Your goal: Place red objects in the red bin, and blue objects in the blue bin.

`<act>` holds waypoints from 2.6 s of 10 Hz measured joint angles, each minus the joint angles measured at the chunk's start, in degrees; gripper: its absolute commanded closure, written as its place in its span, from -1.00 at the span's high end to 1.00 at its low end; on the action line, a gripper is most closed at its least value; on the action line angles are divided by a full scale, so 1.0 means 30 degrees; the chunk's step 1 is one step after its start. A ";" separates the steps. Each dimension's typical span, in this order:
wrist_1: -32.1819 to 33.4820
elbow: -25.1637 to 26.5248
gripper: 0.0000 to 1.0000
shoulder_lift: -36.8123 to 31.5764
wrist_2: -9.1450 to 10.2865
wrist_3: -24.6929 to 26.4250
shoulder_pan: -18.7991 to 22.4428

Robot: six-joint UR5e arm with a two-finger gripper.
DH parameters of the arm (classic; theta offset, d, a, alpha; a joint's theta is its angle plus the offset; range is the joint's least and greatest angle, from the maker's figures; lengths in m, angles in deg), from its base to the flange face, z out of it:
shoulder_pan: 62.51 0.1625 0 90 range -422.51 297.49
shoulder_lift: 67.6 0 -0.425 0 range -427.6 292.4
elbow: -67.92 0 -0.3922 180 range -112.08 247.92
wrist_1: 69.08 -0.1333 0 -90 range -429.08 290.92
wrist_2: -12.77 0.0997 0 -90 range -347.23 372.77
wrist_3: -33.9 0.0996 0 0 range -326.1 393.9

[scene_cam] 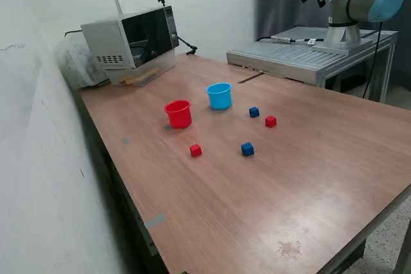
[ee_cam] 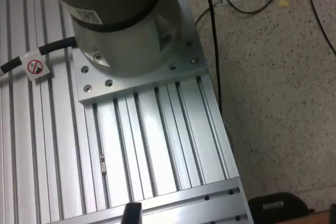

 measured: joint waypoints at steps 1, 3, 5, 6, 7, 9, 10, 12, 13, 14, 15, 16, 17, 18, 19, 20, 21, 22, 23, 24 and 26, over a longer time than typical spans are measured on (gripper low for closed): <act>0.0000 0.0000 1.00 0.0000 0.0000 0.0000 0.0000; 0.0000 0.0000 1.00 0.0000 0.0000 0.0000 0.0000; 0.0000 0.0000 1.00 0.0001 0.0000 0.0000 0.0000; 0.0000 0.0000 1.00 0.0000 0.0000 0.0000 0.0000; 0.0000 0.0000 1.00 0.0000 0.0000 0.0000 0.0000; 0.0000 0.0000 1.00 0.0001 0.0000 0.0000 0.0000; 0.0000 0.0000 1.00 0.0000 0.0000 0.0000 0.0000; 0.0000 0.0000 1.00 0.0000 0.0000 0.0000 0.0000; 0.0000 0.0000 1.00 0.0000 0.0000 0.0000 0.0000; 0.0001 0.0000 1.00 0.0000 0.0000 0.0000 -0.0001; 0.0000 0.0000 1.00 0.0000 0.0000 0.0000 -0.0001; 0.0000 0.0000 1.00 0.0000 -0.0003 0.0000 0.0000; 0.0020 0.0000 1.00 0.0000 0.0004 0.0008 0.0000; 0.0066 -0.0001 1.00 0.0000 0.0023 0.0021 0.0002; 0.0137 -0.0006 1.00 0.0001 0.0053 0.0049 0.0046; 0.0384 -0.0014 1.00 0.0001 0.0085 0.0085 0.0155; 0.0962 -0.0020 1.00 0.0012 0.0110 0.0111 0.0447; 0.1843 -0.0058 1.00 0.0039 0.0114 0.0135 0.1012; 0.2851 -0.0193 1.00 0.0100 0.0108 0.0156 0.1782; 0.3835 -0.0520 1.00 0.0284 0.0107 0.0189 0.2698; 0.5430 -0.1777 1.00 0.1067 0.0105 0.0414 0.4896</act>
